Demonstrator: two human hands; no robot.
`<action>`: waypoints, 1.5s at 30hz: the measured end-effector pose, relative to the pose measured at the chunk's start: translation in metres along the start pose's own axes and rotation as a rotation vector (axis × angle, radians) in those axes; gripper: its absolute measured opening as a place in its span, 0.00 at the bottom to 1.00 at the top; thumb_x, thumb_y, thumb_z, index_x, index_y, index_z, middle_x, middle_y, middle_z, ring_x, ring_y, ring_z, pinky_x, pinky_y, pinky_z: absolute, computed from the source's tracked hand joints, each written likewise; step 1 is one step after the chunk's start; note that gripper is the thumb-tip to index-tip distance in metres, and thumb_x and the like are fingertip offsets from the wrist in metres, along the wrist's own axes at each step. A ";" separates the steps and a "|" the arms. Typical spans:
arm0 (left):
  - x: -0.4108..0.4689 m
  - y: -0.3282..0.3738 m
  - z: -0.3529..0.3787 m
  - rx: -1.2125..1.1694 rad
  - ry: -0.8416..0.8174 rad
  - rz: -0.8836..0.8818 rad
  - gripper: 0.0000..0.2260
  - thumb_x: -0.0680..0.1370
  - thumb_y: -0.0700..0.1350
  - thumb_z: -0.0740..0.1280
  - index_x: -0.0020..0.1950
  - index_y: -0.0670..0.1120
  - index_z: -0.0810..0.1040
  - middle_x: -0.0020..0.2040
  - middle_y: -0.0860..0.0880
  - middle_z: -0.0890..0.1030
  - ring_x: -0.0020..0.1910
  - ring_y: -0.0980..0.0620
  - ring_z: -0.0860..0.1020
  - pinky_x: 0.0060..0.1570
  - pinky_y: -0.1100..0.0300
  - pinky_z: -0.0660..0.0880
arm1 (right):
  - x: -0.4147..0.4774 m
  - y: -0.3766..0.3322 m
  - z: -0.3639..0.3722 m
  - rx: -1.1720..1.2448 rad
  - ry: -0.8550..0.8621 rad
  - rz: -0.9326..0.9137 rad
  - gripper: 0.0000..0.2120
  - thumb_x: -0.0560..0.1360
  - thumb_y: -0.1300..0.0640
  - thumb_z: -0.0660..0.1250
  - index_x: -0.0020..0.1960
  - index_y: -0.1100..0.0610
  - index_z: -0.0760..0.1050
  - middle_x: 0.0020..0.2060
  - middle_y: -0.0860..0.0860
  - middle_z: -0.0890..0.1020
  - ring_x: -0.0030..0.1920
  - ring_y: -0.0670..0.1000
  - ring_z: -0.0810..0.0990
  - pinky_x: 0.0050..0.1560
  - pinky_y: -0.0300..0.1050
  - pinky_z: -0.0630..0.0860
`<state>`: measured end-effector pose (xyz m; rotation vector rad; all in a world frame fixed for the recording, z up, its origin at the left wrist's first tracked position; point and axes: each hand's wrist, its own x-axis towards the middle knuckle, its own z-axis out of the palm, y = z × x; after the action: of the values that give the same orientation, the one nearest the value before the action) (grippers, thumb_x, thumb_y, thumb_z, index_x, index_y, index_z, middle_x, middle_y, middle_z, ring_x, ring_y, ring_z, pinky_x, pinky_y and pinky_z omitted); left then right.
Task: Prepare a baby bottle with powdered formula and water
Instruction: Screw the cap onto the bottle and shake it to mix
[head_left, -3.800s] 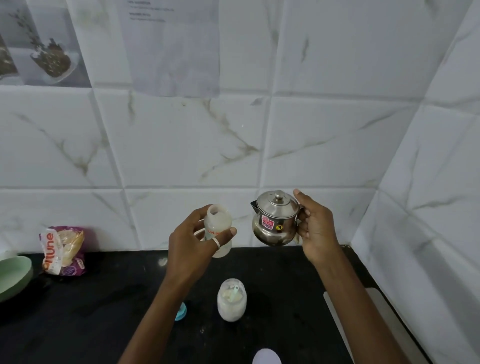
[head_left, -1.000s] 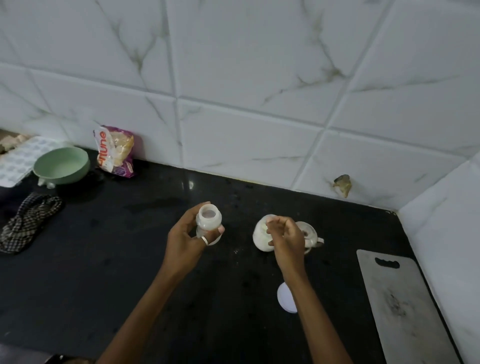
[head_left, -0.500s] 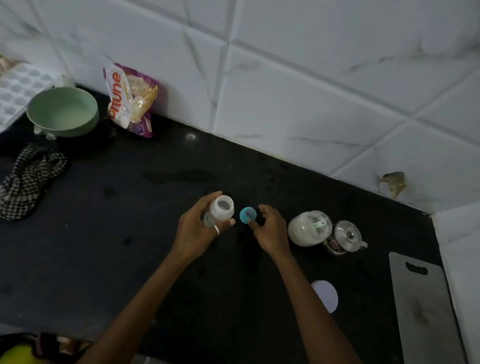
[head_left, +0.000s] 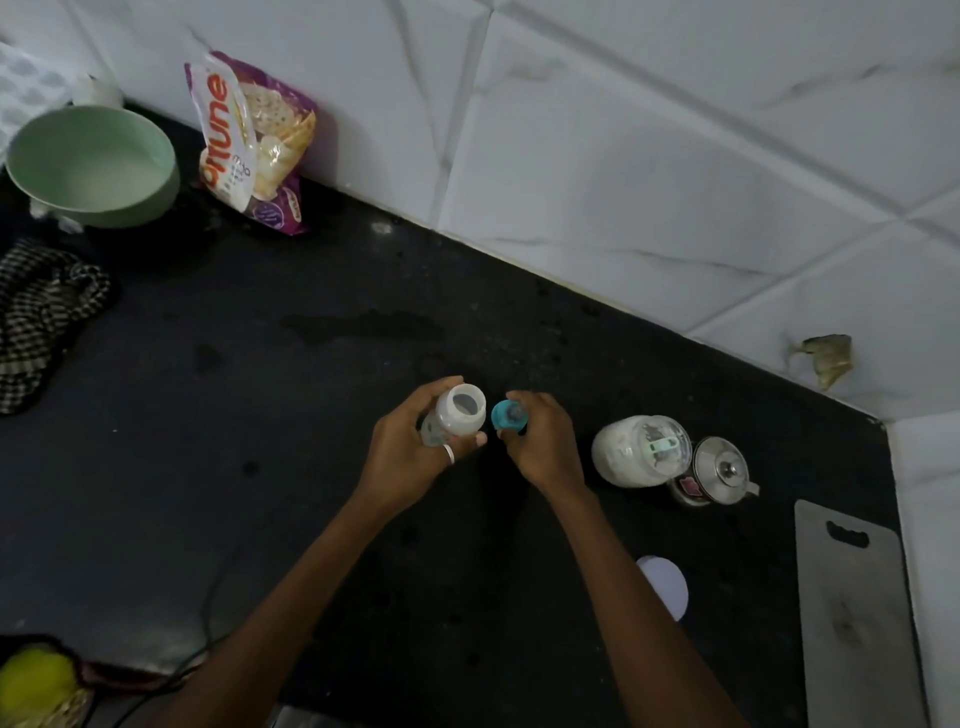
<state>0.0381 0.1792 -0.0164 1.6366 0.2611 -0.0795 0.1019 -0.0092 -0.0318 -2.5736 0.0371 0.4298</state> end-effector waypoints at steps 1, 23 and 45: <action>0.000 0.000 0.001 0.002 0.001 0.003 0.29 0.70 0.42 0.82 0.69 0.53 0.77 0.62 0.60 0.82 0.60 0.68 0.79 0.56 0.74 0.75 | 0.000 0.000 0.000 -0.001 0.001 0.000 0.27 0.75 0.63 0.74 0.72 0.53 0.74 0.69 0.52 0.75 0.69 0.53 0.75 0.70 0.50 0.74; -0.059 0.086 0.069 0.041 0.026 0.200 0.27 0.69 0.44 0.83 0.67 0.53 0.80 0.59 0.57 0.85 0.58 0.60 0.83 0.56 0.65 0.79 | -0.090 -0.002 -0.183 0.163 0.171 -0.204 0.25 0.74 0.56 0.77 0.69 0.51 0.77 0.63 0.48 0.81 0.60 0.47 0.80 0.62 0.44 0.77; -0.136 0.319 0.144 0.245 -0.020 0.537 0.27 0.72 0.52 0.79 0.69 0.52 0.78 0.62 0.57 0.82 0.60 0.52 0.81 0.59 0.56 0.76 | -0.250 -0.070 -0.452 -0.195 0.122 -0.758 0.22 0.74 0.61 0.76 0.65 0.47 0.78 0.57 0.38 0.79 0.58 0.42 0.80 0.60 0.40 0.79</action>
<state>-0.0093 0.0007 0.3108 1.8980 -0.2167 0.2908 0.0055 -0.1912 0.4471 -2.5513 -0.9397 -0.0156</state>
